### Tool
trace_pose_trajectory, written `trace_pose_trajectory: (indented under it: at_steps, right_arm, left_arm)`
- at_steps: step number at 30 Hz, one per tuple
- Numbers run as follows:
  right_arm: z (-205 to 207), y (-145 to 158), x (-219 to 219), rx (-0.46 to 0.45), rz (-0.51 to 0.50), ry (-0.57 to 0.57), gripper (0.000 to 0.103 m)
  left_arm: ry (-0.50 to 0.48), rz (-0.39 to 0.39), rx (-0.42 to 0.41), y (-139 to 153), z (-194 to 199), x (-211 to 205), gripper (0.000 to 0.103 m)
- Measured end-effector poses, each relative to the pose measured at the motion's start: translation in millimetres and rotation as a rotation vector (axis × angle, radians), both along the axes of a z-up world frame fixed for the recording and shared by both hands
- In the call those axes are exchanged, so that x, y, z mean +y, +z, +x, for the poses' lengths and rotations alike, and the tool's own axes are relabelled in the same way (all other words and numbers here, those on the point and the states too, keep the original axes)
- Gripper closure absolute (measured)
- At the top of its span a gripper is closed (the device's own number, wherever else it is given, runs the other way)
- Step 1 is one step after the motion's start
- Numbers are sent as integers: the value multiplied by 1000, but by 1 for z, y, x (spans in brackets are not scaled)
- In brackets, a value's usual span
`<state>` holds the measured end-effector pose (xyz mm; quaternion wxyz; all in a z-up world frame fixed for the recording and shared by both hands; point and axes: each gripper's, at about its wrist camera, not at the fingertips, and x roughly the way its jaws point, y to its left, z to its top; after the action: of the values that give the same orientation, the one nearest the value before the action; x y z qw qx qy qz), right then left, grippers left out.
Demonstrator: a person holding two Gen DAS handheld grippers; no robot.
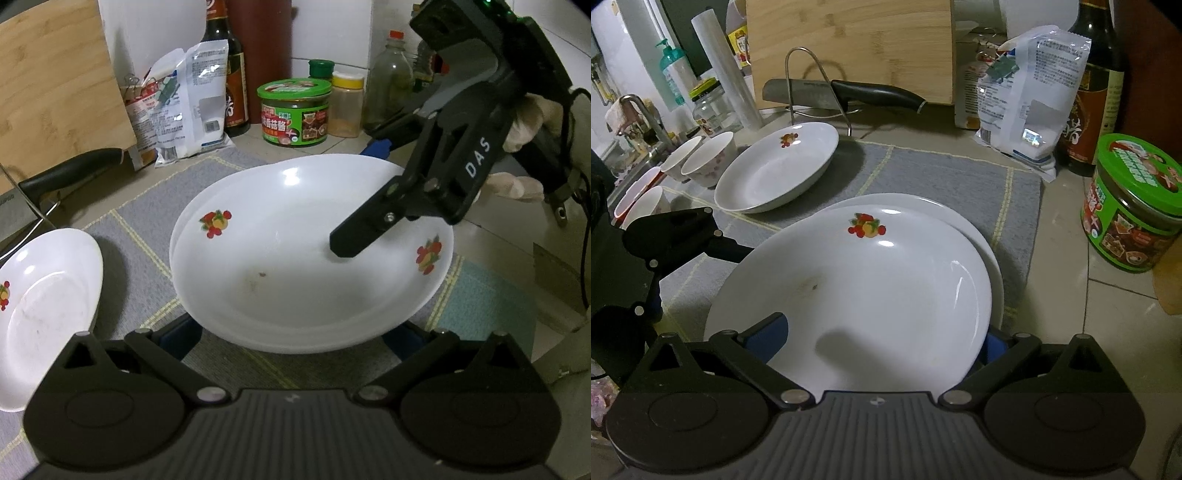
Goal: Organize plates and bowls
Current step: 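Lower the held plate with the right tool onto the other white plate, then open the right tool to release the plate rim and withdraw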
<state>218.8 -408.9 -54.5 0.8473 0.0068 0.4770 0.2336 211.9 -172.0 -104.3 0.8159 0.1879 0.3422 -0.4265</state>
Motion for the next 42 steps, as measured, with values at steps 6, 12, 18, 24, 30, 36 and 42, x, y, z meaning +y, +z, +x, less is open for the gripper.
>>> trace_pose_trajectory:
  at_steps: [6,12,18,24,30,36,42]
  right_arm:
    - [-1,4,3,8,-32,-20,0]
    - [-3,6,3,8,-47,-30,0]
    - [-4,7,6,5,-69,-38,0]
    - [-6,8,8,-2,-99,-45,0]
    - [-8,6,4,7,-149,-81,0]
    - [-15,10,2,-21,-158,-98,0]
    - [-20,22,7,-82,-136,-118,0]
  left_arm:
    - [13,-7,9,1,0,1,0]
    - [14,-5,0,1,-1,0,0]
    - [13,-6,-14,2,-3,0,0]
    - [11,-14,-20,2,-4,1,1]
    - [12,-9,-29,2,-5,0,1]
    - [32,-28,-34,1,-8,3,1]
    - [109,-56,-66,9,-18,19,1]
